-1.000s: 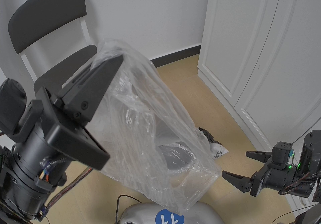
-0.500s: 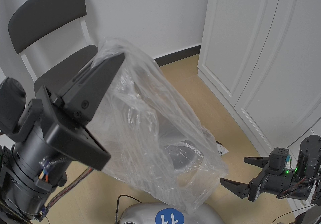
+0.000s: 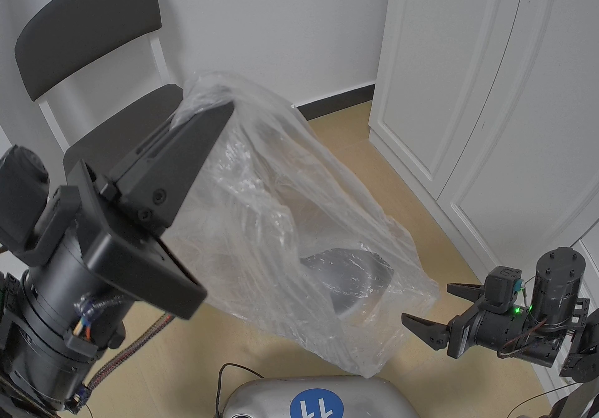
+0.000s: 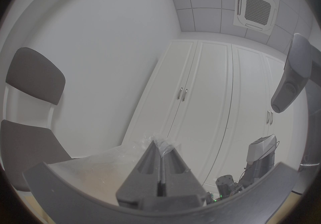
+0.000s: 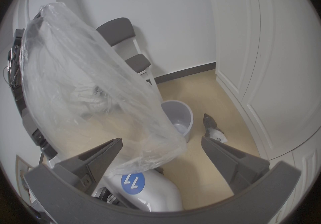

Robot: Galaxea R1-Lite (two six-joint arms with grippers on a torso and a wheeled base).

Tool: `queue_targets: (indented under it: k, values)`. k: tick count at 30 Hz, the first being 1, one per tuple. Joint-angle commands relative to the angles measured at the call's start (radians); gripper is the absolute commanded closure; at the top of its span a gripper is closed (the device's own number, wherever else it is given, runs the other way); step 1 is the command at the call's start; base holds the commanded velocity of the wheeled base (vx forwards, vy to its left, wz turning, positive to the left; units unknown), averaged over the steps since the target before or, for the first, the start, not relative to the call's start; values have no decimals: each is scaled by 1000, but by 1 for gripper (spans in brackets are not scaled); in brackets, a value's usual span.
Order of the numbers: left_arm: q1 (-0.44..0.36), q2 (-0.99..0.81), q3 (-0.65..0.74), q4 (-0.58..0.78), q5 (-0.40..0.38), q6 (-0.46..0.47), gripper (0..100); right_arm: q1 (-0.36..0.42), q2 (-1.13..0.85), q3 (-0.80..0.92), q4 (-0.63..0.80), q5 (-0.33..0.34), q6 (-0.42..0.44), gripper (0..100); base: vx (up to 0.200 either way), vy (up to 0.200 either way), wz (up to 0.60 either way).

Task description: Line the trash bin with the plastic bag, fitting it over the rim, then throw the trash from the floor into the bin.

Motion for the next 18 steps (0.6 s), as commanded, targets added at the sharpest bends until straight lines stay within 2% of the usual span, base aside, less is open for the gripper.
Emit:
queue_targets:
  k: [1,9,18]
  values:
    - [1,0,0,0,1,0,100,-51,133,18,-85,0,7,0,0,0,0]
    - [1,-5,0,0,-1,0,100,-127,256,40,-315,-6,10,0,0,0,0]
    - [-1,-8,-1,0,-1,2,100,-212,268,48,-346,0,-4,0,0,0,0]
